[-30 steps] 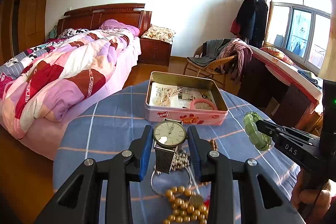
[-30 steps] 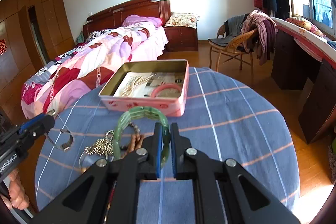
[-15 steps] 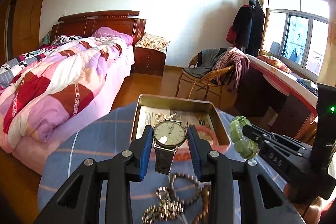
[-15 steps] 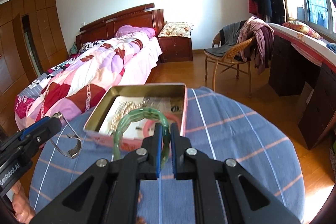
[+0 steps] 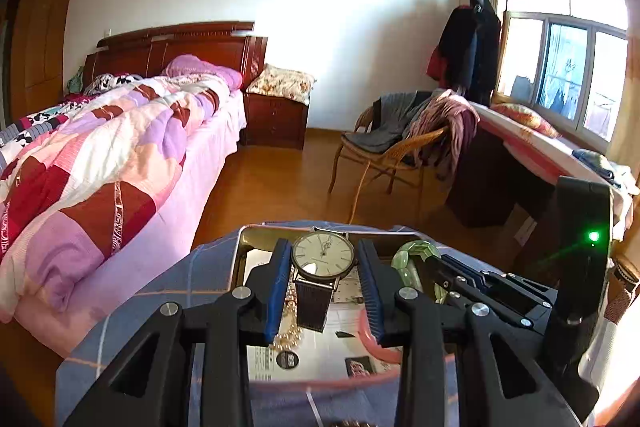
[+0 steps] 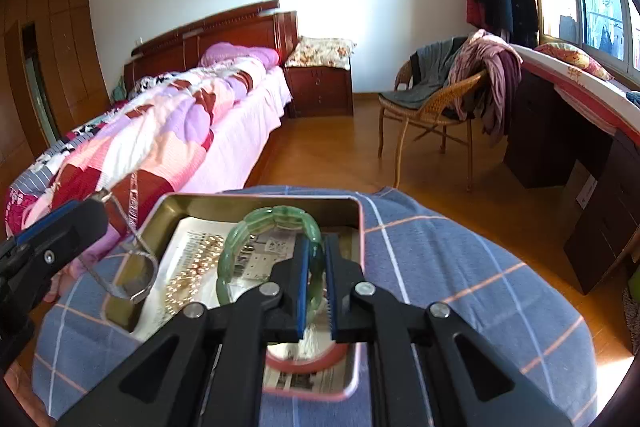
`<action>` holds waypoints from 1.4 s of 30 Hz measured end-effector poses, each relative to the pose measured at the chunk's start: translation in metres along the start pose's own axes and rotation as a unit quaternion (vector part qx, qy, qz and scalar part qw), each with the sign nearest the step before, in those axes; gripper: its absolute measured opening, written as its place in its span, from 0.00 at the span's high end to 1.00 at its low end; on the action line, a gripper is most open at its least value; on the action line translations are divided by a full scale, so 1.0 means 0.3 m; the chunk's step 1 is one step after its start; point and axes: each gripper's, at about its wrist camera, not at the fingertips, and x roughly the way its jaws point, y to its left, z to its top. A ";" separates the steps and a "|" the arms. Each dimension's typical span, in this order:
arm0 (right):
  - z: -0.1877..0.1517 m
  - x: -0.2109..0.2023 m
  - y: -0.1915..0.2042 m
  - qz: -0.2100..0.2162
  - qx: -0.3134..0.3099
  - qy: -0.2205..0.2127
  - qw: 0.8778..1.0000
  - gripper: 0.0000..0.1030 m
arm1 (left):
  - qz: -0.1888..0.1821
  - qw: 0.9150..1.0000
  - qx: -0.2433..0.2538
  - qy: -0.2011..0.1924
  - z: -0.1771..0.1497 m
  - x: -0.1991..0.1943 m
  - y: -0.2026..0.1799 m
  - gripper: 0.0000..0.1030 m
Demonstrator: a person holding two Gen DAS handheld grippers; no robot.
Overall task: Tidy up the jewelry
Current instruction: 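Lower the watch and jade bangle into the pink tin and open both tools, then move both tools back over the remaining jewelry on the table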
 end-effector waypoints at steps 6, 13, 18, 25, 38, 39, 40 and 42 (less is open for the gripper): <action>-0.014 0.056 0.011 -0.005 -0.013 0.016 1.000 0.90 | 0.013 0.999 -0.007 0.036 -0.038 0.086 0.017 0.67; -0.029 0.082 0.011 -0.005 -0.016 0.030 0.999 0.89 | 0.036 0.998 -0.006 0.058 -0.071 0.129 0.024 0.67; -0.030 0.086 0.010 0.005 -0.015 0.033 0.999 0.82 | 0.049 0.996 -0.006 0.071 -0.086 0.152 0.024 0.61; -0.012 0.057 0.010 0.001 -0.007 0.008 1.000 0.56 | 0.059 0.997 -0.024 0.047 -0.064 0.118 0.039 0.34; -0.032 -0.049 0.039 0.006 -0.014 0.012 1.000 0.54 | 0.076 0.996 -0.022 0.047 -0.049 0.000 0.042 0.34; -0.039 -0.057 0.043 0.005 -0.017 0.013 1.000 0.54 | 0.080 0.995 -0.022 0.047 -0.054 -0.024 0.041 0.34; -0.050 -0.072 0.048 0.005 -0.019 0.015 1.000 0.54 | 0.081 0.995 -0.022 0.047 -0.058 -0.037 0.041 0.34; -0.067 -0.098 0.053 0.004 -0.021 0.019 1.000 0.54 | 0.083 0.995 -0.021 0.046 -0.070 -0.082 0.036 0.34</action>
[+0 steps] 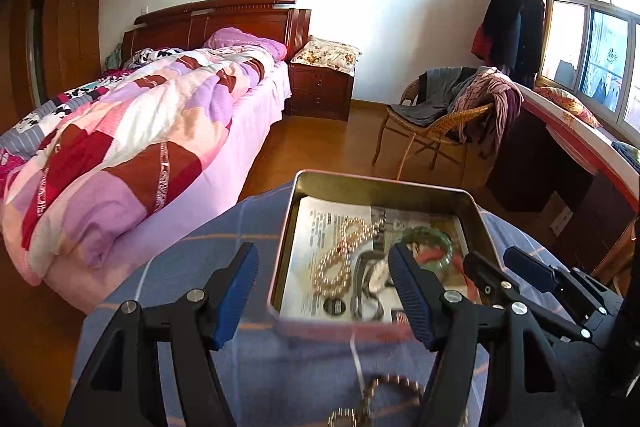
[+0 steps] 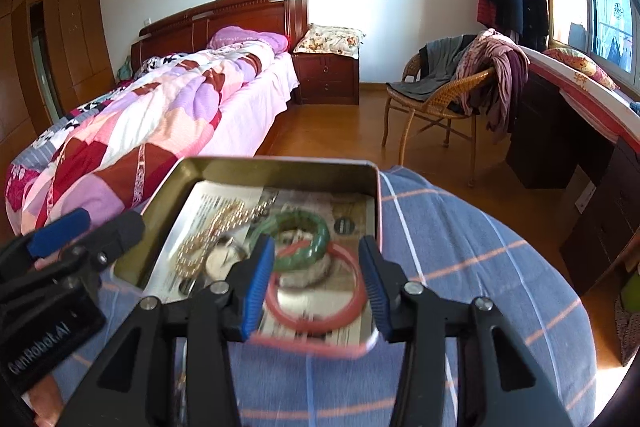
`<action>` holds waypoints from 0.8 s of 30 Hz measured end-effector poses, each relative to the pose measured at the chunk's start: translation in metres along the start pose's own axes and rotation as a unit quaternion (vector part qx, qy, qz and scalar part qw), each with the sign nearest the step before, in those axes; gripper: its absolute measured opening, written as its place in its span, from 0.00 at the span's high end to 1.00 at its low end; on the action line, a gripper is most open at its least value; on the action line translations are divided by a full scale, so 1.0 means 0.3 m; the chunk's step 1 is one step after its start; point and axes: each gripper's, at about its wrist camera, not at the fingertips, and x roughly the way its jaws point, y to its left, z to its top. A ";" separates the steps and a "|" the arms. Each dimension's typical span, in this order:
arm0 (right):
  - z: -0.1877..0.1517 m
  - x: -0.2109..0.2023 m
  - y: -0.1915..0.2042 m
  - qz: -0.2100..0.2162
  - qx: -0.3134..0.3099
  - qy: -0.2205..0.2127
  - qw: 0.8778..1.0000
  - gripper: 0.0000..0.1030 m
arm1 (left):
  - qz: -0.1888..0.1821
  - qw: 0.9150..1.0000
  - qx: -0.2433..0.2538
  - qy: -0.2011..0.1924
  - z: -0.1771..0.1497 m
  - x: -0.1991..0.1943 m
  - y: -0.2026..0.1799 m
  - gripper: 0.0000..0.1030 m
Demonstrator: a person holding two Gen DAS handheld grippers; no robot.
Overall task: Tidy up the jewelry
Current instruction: 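Move both tools back over the remaining jewelry on the table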
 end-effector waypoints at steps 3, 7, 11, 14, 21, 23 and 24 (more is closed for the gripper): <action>-0.031 -0.044 -0.005 0.000 0.003 0.007 1.000 0.54 | 0.005 1.000 0.002 -0.002 -0.023 -0.055 -0.007 0.34; -0.059 -0.092 -0.003 -0.001 -0.001 0.008 1.000 0.54 | 0.003 1.000 -0.001 0.002 -0.063 -0.111 -0.008 0.34; -0.086 -0.139 -0.002 0.000 -0.001 0.011 1.000 0.54 | 0.001 1.000 -0.009 0.009 -0.110 -0.160 -0.014 0.34; -0.106 -0.170 -0.008 0.003 0.000 0.013 1.000 0.54 | -0.001 1.000 -0.013 0.010 -0.139 -0.197 -0.016 0.34; -0.152 -0.236 -0.009 0.011 -0.002 0.016 1.000 0.54 | -0.001 1.000 -0.012 0.012 -0.195 -0.277 -0.033 0.34; -0.169 -0.251 -0.005 0.011 -0.006 0.017 1.000 0.54 | -0.001 1.000 -0.012 0.013 -0.210 -0.294 -0.032 0.34; -0.177 -0.258 -0.004 0.012 -0.007 0.018 1.000 0.54 | -0.001 1.000 -0.010 0.013 -0.217 -0.304 -0.033 0.34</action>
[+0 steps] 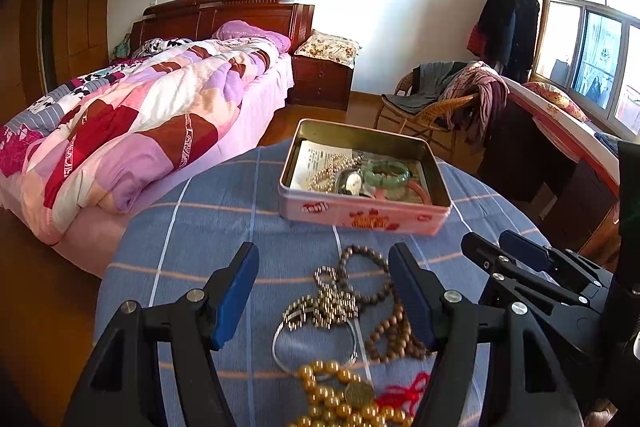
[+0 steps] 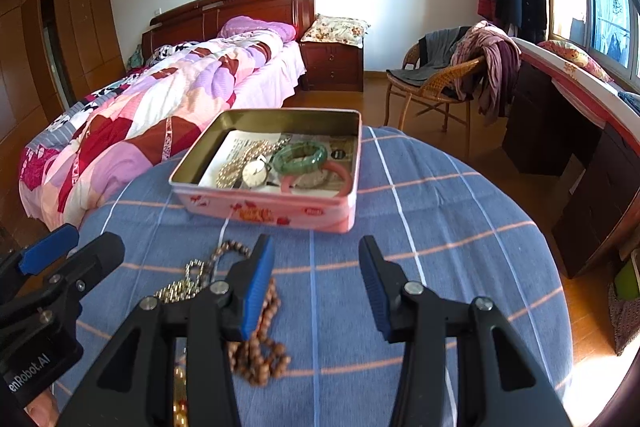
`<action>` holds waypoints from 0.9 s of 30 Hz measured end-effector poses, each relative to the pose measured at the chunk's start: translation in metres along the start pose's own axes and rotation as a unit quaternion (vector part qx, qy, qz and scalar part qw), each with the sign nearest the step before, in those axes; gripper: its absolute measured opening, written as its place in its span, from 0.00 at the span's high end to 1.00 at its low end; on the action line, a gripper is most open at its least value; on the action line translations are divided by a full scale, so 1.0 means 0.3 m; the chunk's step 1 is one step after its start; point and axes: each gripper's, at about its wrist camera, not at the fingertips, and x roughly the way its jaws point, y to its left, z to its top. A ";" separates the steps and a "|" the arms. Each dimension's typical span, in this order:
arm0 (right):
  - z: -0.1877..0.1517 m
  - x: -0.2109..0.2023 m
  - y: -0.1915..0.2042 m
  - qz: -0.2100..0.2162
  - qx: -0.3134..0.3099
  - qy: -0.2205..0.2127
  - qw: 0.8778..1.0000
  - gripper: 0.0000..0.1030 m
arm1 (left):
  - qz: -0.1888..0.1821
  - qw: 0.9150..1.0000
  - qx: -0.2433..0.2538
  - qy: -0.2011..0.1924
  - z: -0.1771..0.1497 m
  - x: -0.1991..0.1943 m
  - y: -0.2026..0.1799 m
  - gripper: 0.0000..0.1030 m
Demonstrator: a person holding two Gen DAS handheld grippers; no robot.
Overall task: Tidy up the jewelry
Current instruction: 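Move both tools back over the remaining jewelry on the table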
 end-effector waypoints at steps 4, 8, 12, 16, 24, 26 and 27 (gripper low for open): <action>-0.036 -0.025 0.003 0.001 -0.005 0.002 1.000 0.54 | 0.003 1.000 0.000 -0.001 -0.025 -0.034 0.007 0.34; -0.067 -0.042 0.005 0.004 -0.004 0.006 1.000 0.54 | 0.003 1.000 0.001 -0.001 -0.048 -0.061 0.007 0.34; -0.091 -0.057 0.006 0.003 -0.008 0.009 1.000 0.54 | 0.005 1.000 0.007 0.002 -0.072 -0.076 0.007 0.34; -0.113 -0.077 0.003 0.004 -0.009 0.011 1.000 0.54 | 0.007 1.000 0.006 0.006 -0.095 -0.092 0.022 0.35; -0.180 -0.108 -0.025 0.002 -0.012 0.026 1.000 0.54 | 0.017 0.999 0.024 0.026 -0.188 -0.121 0.097 0.35; -0.205 -0.110 -0.033 0.004 -0.012 0.034 0.999 0.54 | 0.013 0.999 0.031 0.035 -0.215 -0.124 0.106 0.35; -0.212 -0.110 -0.036 0.006 -0.012 0.037 0.999 0.54 | 0.010 0.998 0.035 0.041 -0.232 -0.124 0.108 0.35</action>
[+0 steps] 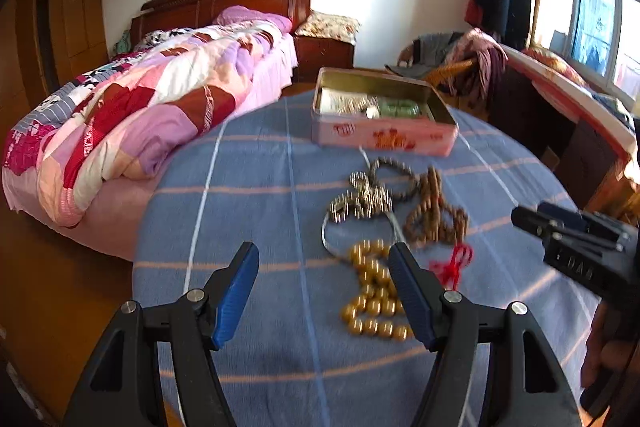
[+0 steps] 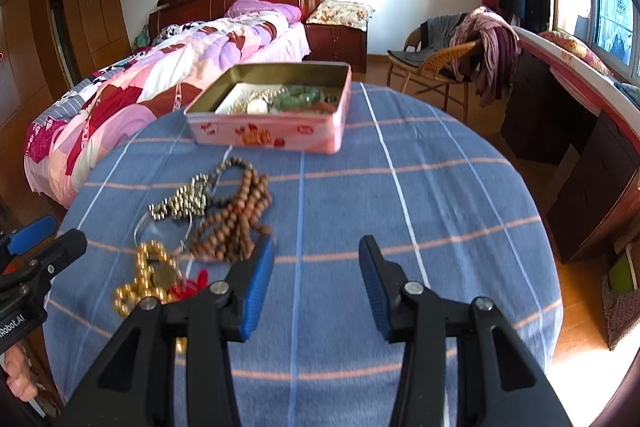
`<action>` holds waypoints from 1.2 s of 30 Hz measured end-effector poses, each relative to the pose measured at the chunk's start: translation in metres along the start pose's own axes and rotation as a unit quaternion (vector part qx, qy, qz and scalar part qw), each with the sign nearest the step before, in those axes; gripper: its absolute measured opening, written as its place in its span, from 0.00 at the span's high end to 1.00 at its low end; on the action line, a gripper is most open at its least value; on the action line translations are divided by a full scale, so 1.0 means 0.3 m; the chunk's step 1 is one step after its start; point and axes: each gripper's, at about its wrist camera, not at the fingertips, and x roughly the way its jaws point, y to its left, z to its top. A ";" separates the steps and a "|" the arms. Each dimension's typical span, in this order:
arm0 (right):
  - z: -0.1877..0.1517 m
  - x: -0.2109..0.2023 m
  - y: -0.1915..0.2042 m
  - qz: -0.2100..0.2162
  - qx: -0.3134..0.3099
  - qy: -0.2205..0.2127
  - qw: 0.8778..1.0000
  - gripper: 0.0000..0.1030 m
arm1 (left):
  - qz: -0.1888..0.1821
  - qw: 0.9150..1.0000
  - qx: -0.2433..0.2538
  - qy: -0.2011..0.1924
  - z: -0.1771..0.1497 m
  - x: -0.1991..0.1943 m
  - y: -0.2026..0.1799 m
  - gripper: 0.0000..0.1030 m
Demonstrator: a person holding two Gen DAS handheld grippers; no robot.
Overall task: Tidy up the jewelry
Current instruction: 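Move both tools back over the remaining jewelry on the table, then grasp the red tassel pendant with the right tool while the left tool grasps the gold bead strand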
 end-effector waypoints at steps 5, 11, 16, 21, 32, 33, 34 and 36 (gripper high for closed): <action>-0.035 0.011 0.001 0.004 -0.003 0.016 1.000 0.54 | -0.027 0.999 -0.002 0.033 -0.047 0.024 -0.006 0.34; -0.042 0.004 0.026 0.038 -0.009 0.020 0.999 0.54 | -0.029 0.998 0.012 0.053 -0.070 0.054 -0.040 0.34; -0.045 0.025 0.085 0.096 -0.025 0.039 0.994 0.54 | -0.023 0.997 0.004 0.072 -0.087 0.086 -0.041 0.34; -0.040 0.085 0.146 0.119 -0.041 0.062 0.990 0.61 | -0.020 0.998 0.003 0.067 -0.084 0.071 -0.021 0.34; -0.042 0.076 0.135 0.107 -0.052 0.047 0.992 0.90 | -0.035 0.997 0.014 0.072 -0.080 0.089 -0.032 0.34; -0.032 0.067 0.127 0.102 -0.050 0.040 0.993 0.90 | -0.037 0.997 0.015 0.073 -0.079 0.092 -0.037 0.34; -0.021 0.052 0.109 0.098 -0.043 0.031 0.994 0.90 | -0.041 0.996 0.015 0.074 -0.077 0.094 -0.042 0.34; -0.004 0.030 0.071 0.092 -0.026 0.021 0.995 0.90 | -0.047 0.996 0.017 0.074 -0.073 0.099 -0.053 0.34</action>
